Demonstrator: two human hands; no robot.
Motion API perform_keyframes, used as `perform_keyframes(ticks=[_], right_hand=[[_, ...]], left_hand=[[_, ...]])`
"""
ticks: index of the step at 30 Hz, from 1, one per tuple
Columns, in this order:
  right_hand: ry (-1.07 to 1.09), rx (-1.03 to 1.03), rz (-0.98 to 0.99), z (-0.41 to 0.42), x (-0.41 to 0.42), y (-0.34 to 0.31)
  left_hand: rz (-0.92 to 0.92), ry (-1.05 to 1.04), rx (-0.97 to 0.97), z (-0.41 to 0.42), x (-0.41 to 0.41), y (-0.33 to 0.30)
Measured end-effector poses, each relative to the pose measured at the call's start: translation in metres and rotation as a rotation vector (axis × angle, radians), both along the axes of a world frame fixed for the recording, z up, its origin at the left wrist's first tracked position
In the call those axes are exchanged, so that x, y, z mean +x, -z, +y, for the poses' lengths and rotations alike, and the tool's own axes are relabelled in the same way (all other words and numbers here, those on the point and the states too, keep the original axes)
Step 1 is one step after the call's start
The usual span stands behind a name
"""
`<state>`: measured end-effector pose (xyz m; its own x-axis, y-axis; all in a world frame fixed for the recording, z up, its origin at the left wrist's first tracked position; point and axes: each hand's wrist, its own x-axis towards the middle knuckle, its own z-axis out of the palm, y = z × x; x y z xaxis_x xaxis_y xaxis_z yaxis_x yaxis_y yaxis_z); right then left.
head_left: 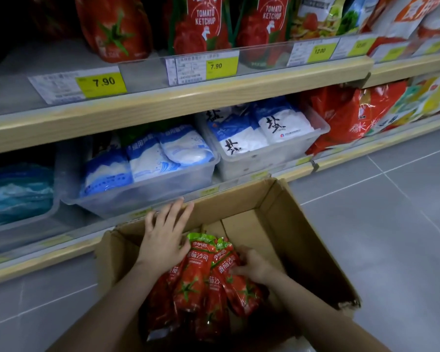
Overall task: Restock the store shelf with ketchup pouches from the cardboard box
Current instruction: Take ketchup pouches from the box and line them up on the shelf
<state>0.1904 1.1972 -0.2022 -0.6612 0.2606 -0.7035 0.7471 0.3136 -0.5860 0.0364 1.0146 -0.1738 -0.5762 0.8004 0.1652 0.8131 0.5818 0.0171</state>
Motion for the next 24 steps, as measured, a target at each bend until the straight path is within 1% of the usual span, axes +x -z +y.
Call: perform_keyframes(ticks=[7, 8, 11, 14, 18, 20, 22, 24], right_hand=[[0.049, 0.096, -0.033, -0.003, -0.006, 0.010], [0.061, 0.075, -0.028, -0.003, -0.005, 0.009], [0.153, -0.078, -0.007, -0.003, -0.002, 0.005], [0.218, -0.112, 0.055, 0.002, 0.001, -0.003], [0.264, -0.050, 0.144, 0.013, 0.005, -0.025], [0.308, -0.031, 0.236, 0.019, 0.007, -0.043], [0.314, -0.061, 0.327, 0.024, 0.008, -0.065], [0.285, -0.088, 0.402, 0.026, 0.006, -0.089]], left_hand=[[-0.034, -0.004, 0.026, 0.001, -0.002, 0.000], [-0.035, -0.002, 0.026, 0.001, -0.002, 0.000], [-0.034, 0.001, 0.007, 0.000, -0.004, 0.000], [-0.039, 0.003, -0.032, -0.001, -0.003, -0.001], [-0.091, 0.015, -0.054, -0.005, -0.003, -0.007], [-0.147, 0.023, -0.067, -0.006, -0.001, -0.011], [-0.212, 0.012, -0.070, -0.005, 0.001, -0.017], [-0.305, -0.001, -0.009, -0.004, 0.001, -0.026]])
